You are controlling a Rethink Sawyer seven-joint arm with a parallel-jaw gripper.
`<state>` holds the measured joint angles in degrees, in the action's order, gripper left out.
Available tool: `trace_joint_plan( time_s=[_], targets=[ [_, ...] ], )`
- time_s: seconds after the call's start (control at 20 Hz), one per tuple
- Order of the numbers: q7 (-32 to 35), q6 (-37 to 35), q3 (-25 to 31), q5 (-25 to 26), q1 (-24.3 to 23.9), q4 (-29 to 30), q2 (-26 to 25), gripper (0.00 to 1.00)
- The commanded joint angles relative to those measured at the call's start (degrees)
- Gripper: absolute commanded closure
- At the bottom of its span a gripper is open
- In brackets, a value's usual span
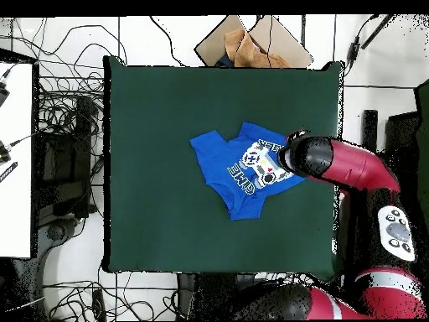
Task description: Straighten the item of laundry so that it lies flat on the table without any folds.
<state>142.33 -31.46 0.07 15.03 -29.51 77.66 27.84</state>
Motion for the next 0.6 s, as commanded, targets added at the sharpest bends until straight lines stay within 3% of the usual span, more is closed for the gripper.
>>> trace_joint_plan(
  time_s=[0.05, 0.25, 0.6],
  targets=[
    [-10.13, 0.41, 8.18, 3.32, 0.34, 0.42, -4.58, 1.00],
    [-10.32, -1.23, 8.77, 3.37, 0.62, -0.80, -6.06, 1.00],
    [-8.19, -4.93, 9.13, 1.68, 2.11, -1.10, -4.34, 1.00]
  ],
)
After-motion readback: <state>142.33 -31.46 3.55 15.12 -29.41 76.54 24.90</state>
